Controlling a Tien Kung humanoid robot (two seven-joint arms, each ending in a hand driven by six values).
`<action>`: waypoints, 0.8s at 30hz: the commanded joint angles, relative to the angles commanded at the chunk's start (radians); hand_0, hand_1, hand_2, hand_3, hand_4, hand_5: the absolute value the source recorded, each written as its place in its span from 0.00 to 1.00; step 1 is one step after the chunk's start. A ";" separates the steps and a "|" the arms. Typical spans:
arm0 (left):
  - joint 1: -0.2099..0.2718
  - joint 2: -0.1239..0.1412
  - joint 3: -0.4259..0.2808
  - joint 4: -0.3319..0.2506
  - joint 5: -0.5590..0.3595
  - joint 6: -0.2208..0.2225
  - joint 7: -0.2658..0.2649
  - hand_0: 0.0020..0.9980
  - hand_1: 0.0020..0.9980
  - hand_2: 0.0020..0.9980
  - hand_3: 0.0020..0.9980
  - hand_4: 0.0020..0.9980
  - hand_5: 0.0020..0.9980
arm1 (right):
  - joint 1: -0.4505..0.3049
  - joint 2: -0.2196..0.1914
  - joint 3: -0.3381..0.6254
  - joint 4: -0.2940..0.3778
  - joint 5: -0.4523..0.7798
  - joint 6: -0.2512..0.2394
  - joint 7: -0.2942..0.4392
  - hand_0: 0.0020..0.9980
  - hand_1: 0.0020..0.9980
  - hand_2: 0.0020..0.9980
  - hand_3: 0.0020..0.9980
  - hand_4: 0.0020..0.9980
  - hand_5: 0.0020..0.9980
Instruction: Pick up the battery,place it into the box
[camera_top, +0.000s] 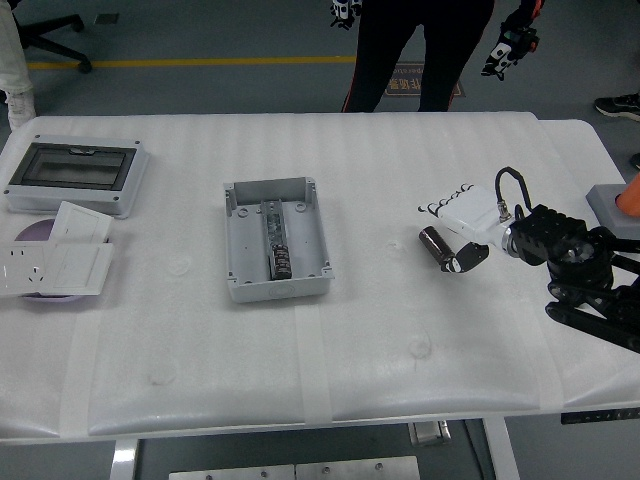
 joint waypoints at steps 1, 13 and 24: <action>-0.001 0.000 0.001 0.000 0.000 0.000 -0.001 0.37 0.61 0.50 0.31 0.45 0.36 | 0.002 0.001 0.006 -0.002 -0.004 0.008 0.005 0.90 0.76 0.86 0.96 0.80 0.38; -0.004 0.011 -0.017 -0.001 0.020 -0.002 0.004 0.37 0.61 0.50 0.31 0.46 0.36 | 0.045 0.020 0.150 -0.016 -0.174 0.230 0.143 0.90 0.76 0.85 0.94 0.72 0.34; -0.005 0.012 -0.026 -0.002 0.036 -0.008 0.012 0.37 0.61 0.50 0.31 0.46 0.36 | 0.036 0.010 0.159 -0.008 -0.128 0.297 0.143 0.90 0.76 0.86 0.94 0.66 0.31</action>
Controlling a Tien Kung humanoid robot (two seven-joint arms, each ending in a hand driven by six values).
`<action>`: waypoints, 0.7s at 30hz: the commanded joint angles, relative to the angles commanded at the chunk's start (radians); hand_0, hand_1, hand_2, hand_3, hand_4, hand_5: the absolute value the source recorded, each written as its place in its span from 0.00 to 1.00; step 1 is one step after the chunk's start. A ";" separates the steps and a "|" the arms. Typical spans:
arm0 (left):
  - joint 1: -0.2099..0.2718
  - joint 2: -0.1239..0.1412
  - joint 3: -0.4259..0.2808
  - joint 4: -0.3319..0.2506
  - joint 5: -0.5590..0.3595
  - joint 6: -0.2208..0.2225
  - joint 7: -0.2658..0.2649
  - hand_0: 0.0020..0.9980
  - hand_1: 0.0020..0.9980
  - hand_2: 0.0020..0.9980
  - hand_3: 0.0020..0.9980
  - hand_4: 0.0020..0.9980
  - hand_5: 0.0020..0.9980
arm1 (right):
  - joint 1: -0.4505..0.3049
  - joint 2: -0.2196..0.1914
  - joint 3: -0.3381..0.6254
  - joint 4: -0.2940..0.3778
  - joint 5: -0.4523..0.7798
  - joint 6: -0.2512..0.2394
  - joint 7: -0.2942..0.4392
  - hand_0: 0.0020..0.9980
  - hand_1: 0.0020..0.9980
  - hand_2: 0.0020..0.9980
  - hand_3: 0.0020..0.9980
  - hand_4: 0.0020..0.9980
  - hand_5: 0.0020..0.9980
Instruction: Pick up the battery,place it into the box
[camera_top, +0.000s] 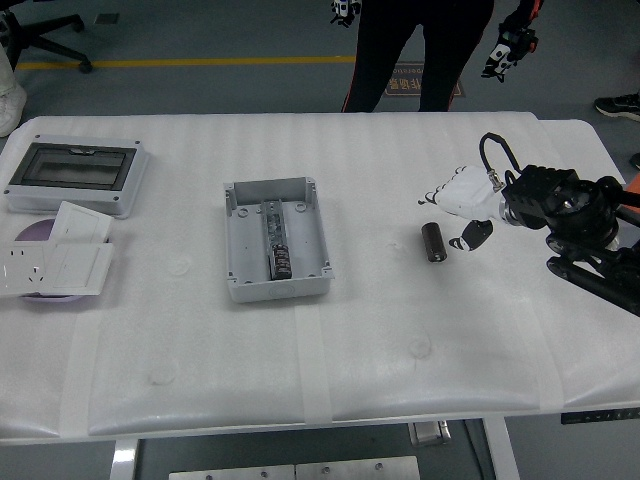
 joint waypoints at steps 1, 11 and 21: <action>0.000 -0.001 0.000 0.000 0.001 -0.001 0.000 0.37 0.61 0.50 0.31 0.46 0.36 | 0.000 -0.002 -0.009 0.003 0.022 -0.009 -0.012 0.91 0.76 0.86 0.95 0.66 0.30; -0.004 -0.005 0.015 0.002 -0.008 -0.006 0.001 0.37 0.61 0.50 0.31 0.46 0.36 | -0.021 -0.039 -0.169 0.027 0.325 -0.198 -0.123 0.91 0.76 0.87 0.96 0.69 0.30; -0.004 -0.006 0.017 0.002 -0.002 -0.008 0.000 0.37 0.61 0.50 0.30 0.46 0.36 | -0.035 -0.037 -0.162 -0.010 0.553 -0.230 -0.121 0.93 0.77 0.92 1.00 0.90 0.46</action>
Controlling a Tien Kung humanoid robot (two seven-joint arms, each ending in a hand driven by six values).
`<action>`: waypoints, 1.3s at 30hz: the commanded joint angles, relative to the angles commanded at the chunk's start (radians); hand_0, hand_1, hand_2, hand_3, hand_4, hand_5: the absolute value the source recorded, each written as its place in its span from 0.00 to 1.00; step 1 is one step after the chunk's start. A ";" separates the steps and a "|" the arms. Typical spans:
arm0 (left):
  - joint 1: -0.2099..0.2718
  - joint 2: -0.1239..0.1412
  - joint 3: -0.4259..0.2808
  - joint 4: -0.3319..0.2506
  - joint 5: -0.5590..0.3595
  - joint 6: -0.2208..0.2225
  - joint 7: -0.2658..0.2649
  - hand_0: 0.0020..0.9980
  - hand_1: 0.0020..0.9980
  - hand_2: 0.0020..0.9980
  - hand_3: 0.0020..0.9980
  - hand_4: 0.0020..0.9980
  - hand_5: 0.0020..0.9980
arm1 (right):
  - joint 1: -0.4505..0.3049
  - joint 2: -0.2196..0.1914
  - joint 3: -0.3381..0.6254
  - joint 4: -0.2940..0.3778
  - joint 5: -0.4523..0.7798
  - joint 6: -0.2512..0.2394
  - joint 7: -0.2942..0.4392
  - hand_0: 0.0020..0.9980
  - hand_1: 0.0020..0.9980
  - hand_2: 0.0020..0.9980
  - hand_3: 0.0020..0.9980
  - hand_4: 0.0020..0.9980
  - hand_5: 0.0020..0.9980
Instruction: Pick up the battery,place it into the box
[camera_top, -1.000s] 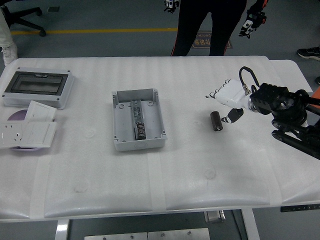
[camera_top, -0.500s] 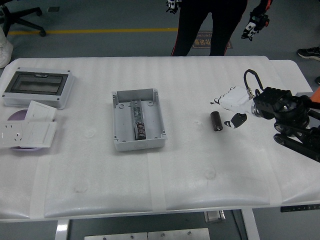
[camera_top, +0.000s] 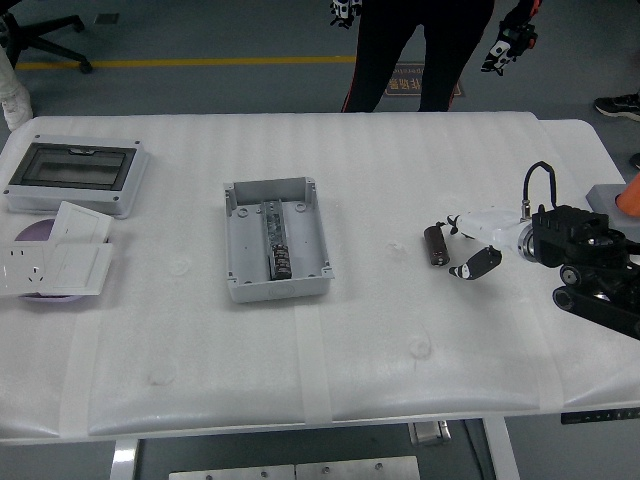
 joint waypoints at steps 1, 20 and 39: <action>0.000 -0.001 0.001 0.000 0.001 -0.001 0.000 0.37 0.61 0.50 0.30 0.46 0.36 | 0.000 0.001 0.002 0.000 0.011 -0.004 0.002 0.93 0.77 0.92 1.00 0.90 0.46; -0.005 -0.001 0.002 0.000 0.000 0.002 -0.008 0.37 0.61 0.50 0.29 0.45 0.34 | 0.009 0.043 -0.029 -0.027 -0.025 -0.036 0.006 0.91 0.75 0.89 1.00 0.93 0.49; -0.007 -0.001 0.016 0.000 -0.011 0.004 -0.019 0.38 0.61 0.50 0.29 0.45 0.34 | 0.001 0.051 -0.023 -0.041 -0.025 -0.064 0.006 0.84 0.69 0.75 0.80 0.65 0.34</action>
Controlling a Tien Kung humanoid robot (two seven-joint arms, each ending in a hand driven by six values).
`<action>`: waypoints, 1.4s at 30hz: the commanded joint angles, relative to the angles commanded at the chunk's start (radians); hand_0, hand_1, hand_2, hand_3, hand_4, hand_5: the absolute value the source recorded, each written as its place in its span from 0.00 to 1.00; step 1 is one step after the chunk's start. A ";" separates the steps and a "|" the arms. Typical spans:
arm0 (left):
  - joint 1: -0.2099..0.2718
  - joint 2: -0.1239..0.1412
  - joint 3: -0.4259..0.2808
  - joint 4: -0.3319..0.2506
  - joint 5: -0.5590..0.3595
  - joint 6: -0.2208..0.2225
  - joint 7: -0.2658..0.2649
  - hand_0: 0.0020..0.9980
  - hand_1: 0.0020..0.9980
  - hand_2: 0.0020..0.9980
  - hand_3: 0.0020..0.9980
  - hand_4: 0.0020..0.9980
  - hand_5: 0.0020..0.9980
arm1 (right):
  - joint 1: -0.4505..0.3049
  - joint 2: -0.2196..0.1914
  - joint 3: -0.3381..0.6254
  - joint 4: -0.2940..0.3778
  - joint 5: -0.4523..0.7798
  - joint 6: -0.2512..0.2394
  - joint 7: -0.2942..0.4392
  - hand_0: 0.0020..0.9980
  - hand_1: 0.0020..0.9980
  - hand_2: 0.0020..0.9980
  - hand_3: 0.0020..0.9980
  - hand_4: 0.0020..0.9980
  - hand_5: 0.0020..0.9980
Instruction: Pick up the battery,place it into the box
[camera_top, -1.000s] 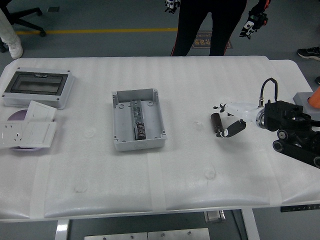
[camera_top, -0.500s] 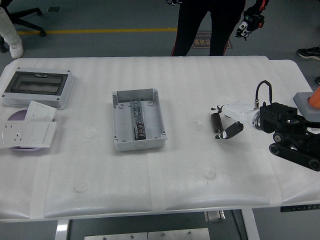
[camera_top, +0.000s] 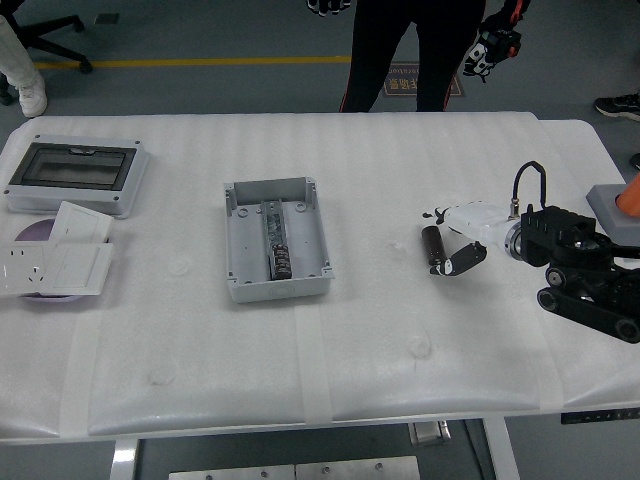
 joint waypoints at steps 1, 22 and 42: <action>0.000 0.000 0.001 0.000 -0.001 0.000 -0.001 0.38 0.61 0.50 0.29 0.45 0.34 | -0.001 0.001 0.002 -0.001 -0.001 0.004 0.000 0.84 0.69 0.75 0.80 0.65 0.34; 0.005 -0.004 0.019 0.001 0.008 0.001 -0.012 0.38 0.61 0.50 0.29 0.46 0.35 | 0.010 -0.014 0.097 0.074 -0.001 -0.046 -0.016 0.80 0.64 0.67 0.72 0.55 0.28; 0.024 -0.008 -0.057 0.000 0.076 -0.017 0.043 0.38 0.61 0.50 0.29 0.46 0.35 | -0.079 0.241 0.319 0.237 -0.018 -0.099 -0.037 0.79 0.64 0.68 0.73 0.57 0.29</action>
